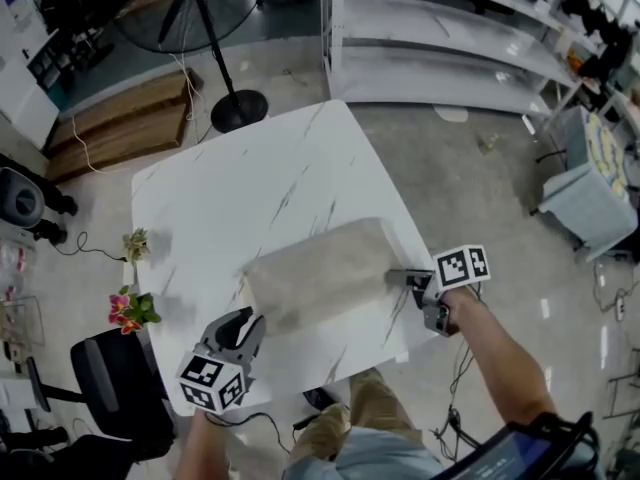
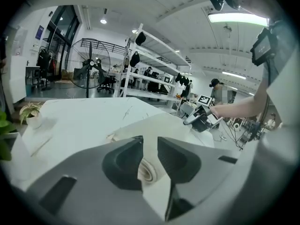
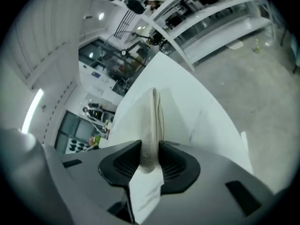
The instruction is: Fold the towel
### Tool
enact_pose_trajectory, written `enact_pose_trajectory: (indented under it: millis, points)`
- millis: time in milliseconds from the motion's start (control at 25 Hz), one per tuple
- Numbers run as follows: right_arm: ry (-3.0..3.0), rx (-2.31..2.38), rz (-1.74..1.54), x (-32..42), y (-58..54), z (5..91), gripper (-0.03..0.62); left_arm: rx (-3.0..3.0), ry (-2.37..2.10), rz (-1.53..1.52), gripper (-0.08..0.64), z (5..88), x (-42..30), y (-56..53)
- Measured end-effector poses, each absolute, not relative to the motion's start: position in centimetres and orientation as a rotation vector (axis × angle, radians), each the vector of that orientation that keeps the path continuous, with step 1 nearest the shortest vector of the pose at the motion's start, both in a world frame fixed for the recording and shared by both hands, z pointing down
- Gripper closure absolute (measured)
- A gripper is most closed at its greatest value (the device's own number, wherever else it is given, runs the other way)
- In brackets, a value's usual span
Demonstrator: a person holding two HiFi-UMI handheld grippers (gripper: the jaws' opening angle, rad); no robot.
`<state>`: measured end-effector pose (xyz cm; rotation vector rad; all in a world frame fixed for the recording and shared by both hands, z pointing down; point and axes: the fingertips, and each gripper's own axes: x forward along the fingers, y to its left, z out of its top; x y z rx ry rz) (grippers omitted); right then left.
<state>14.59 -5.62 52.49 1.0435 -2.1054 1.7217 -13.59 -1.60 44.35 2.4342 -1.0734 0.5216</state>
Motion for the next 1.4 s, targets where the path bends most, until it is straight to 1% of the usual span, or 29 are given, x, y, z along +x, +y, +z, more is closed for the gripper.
enact_pose_trajectory:
  millis: [80,160,400,560,800,920,1080,1400]
  points:
    - [-2.136,1.142,1.733,15.4,-5.8,51.5,0.480,2.431,-1.090,0.500,0.462,43.8,-14.4,-1.0]
    - [-2.171,1.208,1.661,15.8,-6.0,49.8,0.486,2.425,-1.117,0.468,0.462,43.1,-15.3,-0.5]
    - [-2.288,1.180,1.235,13.4,-7.7,43.4,0.492,2.436,-1.176,0.398,0.462,41.3,-16.8,1.7]
    - [-2.310,1.107,0.882,10.0,-8.6,38.8,0.495,2.465,-1.199,0.365,0.462,40.0,-17.2,3.4]
    - [-2.315,0.862,0.450,1.5,-7.5,35.5,0.499,2.496,-1.264,0.399,0.462,38.2,-20.2,6.2]
    - [-2.273,0.759,0.285,-2.2,-6.7,35.9,0.499,2.476,-1.313,0.373,0.462,37.6,-21.9,7.4]
    - [-2.189,0.632,0.120,-6.4,-5.5,38.7,0.499,2.436,-1.366,0.332,0.462,38.0,-23.7,9.2]
    - [-2.010,0.438,-0.112,-11.5,-3.7,46.4,0.499,2.348,-1.415,0.316,0.462,38.9,-25.3,11.9]
